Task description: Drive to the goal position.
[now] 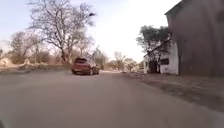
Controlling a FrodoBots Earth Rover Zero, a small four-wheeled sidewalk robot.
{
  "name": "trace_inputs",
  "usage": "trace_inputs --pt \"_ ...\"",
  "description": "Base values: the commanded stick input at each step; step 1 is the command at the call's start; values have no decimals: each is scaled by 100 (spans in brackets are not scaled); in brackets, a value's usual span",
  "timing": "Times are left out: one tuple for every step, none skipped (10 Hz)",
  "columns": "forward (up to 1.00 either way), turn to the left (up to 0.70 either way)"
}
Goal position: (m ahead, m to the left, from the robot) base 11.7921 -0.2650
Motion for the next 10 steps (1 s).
trace_inputs --pt "70 0" --pt "70 0" --pt "70 0" --pt "70 -1" --pt "70 -18" --pt "70 -35" --pt "70 -19" --pt "70 -2" --pt "70 0" --pt "70 0"
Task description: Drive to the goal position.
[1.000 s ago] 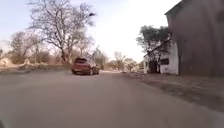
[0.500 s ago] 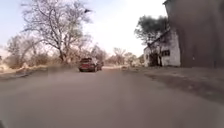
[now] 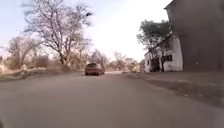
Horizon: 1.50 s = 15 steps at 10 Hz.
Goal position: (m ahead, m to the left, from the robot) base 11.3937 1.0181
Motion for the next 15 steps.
trace_inputs --pt "70 0" --pt "70 0" --pt "70 0" --pt "70 0" --pt "70 0" --pt "70 0" --pt "70 0" --pt "70 0" --pt "70 0" --pt "70 0" --pt "70 0" --pt "70 0" --pt "70 0" --pt "70 0" --pt "70 0"
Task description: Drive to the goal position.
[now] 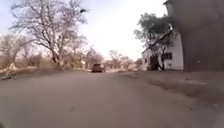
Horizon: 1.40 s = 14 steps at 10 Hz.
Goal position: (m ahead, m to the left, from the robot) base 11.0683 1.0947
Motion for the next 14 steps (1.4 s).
trace_inputs --pt "70 0" --pt "70 0" --pt "70 0" --pt "70 0" --pt "70 0" --pt "70 0" --pt "70 0" --pt "70 0" --pt "70 0" --pt "70 0" --pt "70 0" --pt "70 0" --pt "70 0" --pt "70 0"
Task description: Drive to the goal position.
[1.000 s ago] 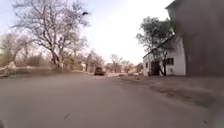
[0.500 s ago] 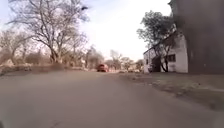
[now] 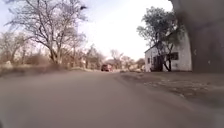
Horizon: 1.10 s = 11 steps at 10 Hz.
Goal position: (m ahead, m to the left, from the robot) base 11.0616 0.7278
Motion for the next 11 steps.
trace_inputs --pt "70 0" --pt "70 0" --pt "70 0" --pt "70 0" --pt "70 0" --pt "70 0" --pt "70 0" --pt "70 0" --pt "70 0" --pt "70 0" --pt "70 0"
